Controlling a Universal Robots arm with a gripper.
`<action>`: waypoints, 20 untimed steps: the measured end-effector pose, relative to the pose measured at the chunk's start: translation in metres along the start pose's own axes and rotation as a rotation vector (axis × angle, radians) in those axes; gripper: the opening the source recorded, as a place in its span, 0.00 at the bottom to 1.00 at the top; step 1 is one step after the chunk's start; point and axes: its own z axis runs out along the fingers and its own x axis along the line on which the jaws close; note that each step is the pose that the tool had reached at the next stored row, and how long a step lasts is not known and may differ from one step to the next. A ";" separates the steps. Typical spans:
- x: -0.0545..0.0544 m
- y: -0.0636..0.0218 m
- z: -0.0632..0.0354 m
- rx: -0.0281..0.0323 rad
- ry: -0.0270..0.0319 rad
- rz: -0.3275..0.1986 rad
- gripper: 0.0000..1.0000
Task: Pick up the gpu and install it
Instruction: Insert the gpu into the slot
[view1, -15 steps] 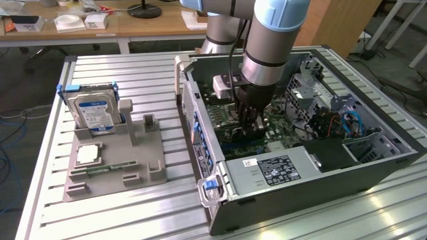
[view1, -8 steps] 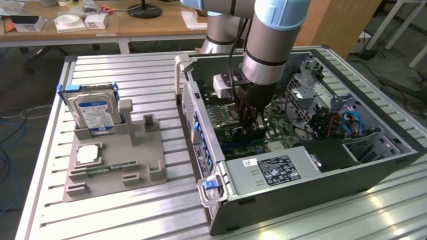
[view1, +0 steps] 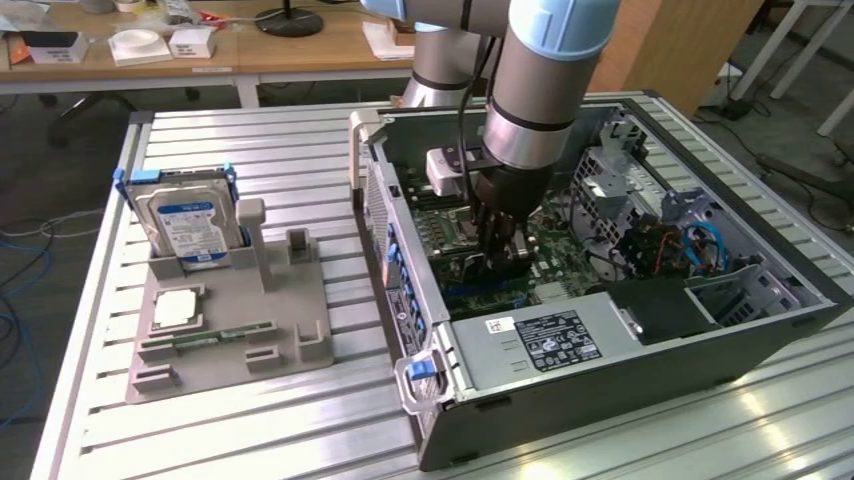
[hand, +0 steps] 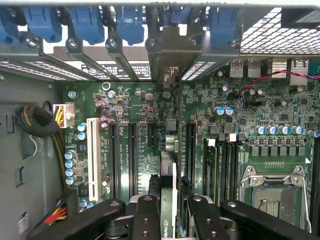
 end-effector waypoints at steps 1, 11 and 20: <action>0.000 0.0000 0.0001 0.0001 -0.0001 0.000 0.26; 0.000 0.0001 0.0042 0.0000 0.0002 0.000 0.26; 0.000 0.0001 0.0075 -0.0001 0.0002 0.000 0.26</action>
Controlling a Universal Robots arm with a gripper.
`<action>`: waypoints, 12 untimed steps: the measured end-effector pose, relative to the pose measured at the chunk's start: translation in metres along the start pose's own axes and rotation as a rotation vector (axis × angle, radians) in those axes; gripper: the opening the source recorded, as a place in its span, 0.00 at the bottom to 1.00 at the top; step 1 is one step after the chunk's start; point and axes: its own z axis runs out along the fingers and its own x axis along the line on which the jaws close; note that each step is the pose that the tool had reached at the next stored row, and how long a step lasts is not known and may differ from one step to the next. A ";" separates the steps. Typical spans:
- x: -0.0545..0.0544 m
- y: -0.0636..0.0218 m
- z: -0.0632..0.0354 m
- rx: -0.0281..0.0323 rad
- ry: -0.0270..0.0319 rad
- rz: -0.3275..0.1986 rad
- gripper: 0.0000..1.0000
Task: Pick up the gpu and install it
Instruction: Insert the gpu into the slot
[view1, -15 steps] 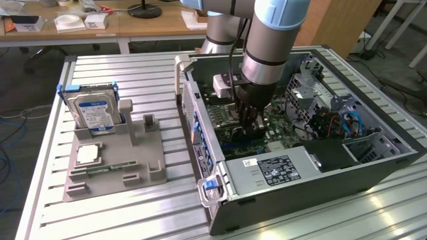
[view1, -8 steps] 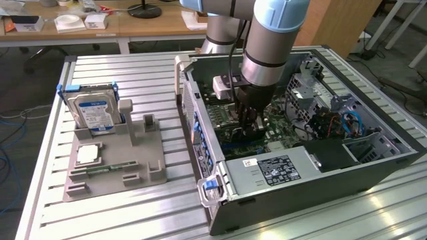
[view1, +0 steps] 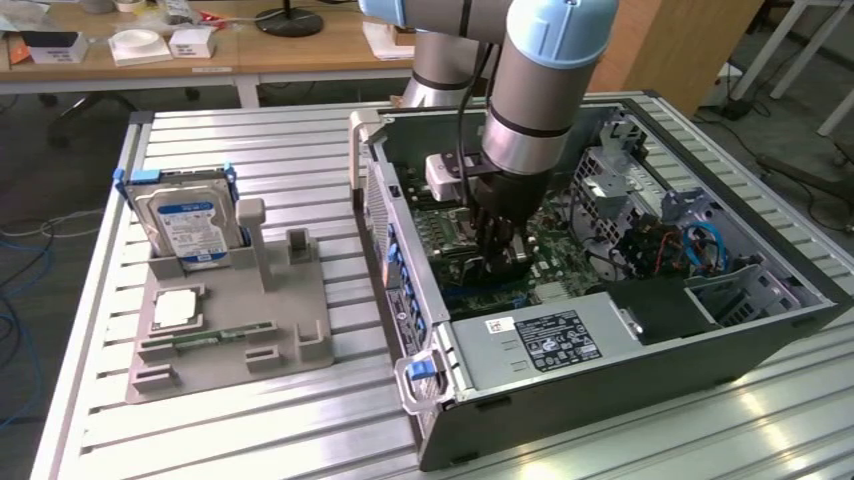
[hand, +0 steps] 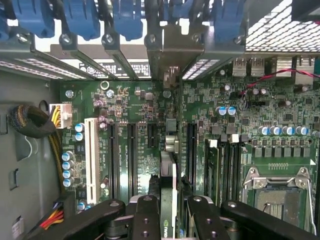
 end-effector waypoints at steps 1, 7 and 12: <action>0.000 0.0000 0.0001 0.0000 -0.0001 0.000 0.26; 0.000 0.0000 0.0002 0.0002 -0.0004 0.000 0.26; 0.000 0.0000 0.0036 0.0002 -0.0002 0.000 0.26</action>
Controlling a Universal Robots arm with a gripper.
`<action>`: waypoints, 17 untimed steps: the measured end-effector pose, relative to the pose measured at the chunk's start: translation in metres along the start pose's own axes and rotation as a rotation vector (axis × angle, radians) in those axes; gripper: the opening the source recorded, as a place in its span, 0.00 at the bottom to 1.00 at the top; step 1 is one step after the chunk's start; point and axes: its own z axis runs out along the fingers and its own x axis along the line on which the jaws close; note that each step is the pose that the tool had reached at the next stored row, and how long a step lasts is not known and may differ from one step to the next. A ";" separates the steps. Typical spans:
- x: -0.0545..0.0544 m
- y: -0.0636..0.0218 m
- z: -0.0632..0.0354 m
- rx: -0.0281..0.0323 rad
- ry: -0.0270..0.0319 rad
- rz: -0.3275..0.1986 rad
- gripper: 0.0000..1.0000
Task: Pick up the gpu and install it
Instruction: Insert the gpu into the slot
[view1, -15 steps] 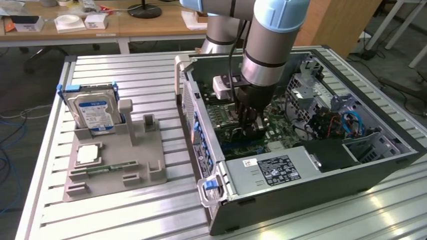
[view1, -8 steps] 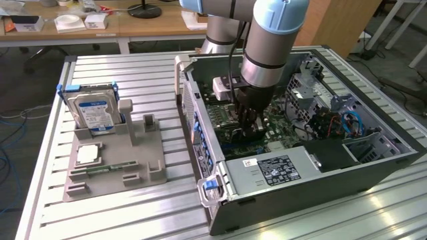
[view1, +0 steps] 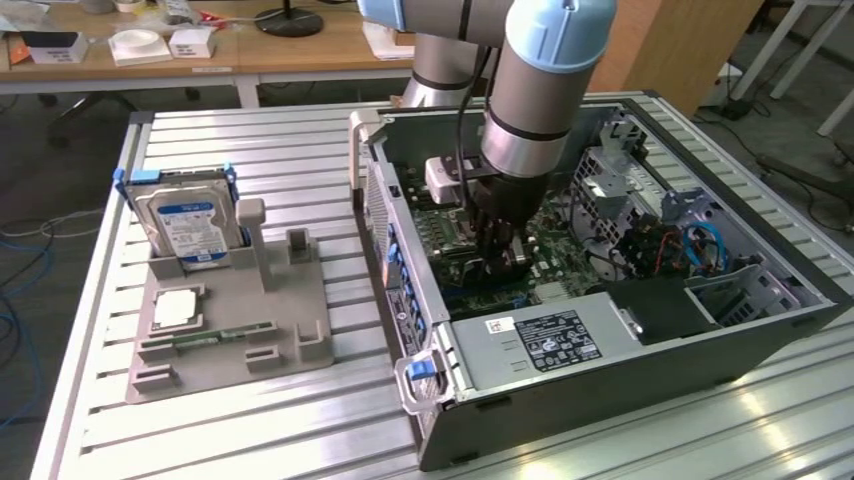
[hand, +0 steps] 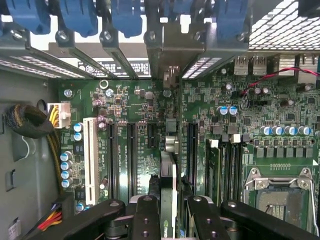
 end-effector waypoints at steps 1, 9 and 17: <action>0.000 0.0001 0.0001 0.0000 0.0000 0.000 0.26; 0.000 0.0001 0.0004 0.0001 0.0000 0.000 0.26; 0.000 0.0001 0.0026 -0.0001 -0.0002 0.000 0.26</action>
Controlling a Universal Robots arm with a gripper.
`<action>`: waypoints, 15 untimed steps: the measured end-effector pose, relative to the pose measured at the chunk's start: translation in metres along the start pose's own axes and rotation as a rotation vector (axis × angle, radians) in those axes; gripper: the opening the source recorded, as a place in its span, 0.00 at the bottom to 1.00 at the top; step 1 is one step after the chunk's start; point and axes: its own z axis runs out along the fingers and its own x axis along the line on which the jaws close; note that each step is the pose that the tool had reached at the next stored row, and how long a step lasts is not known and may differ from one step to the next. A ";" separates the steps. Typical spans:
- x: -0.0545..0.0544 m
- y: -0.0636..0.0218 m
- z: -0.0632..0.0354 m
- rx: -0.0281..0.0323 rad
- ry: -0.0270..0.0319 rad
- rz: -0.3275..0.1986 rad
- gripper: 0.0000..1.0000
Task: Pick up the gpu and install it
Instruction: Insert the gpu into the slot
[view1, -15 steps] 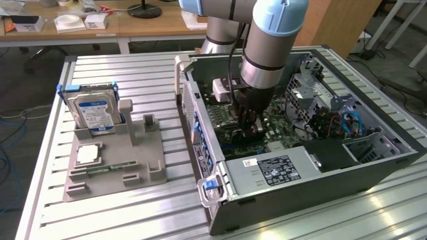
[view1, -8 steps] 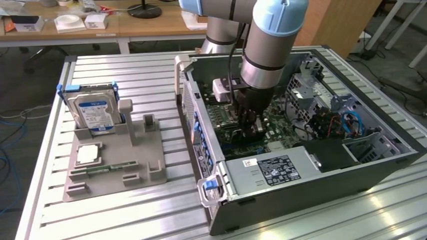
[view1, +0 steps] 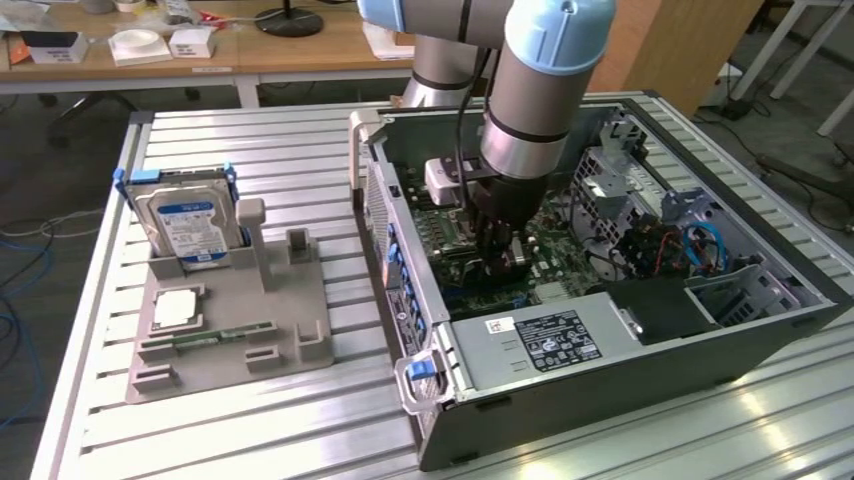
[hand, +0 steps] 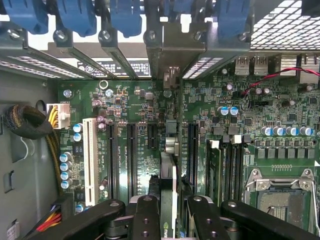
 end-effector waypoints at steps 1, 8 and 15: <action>0.000 0.0000 0.0000 0.0000 0.0000 0.000 0.26; 0.000 0.0000 0.0000 0.0002 -0.0005 0.000 0.26; 0.000 0.0001 -0.0035 0.0003 -0.0043 0.000 0.32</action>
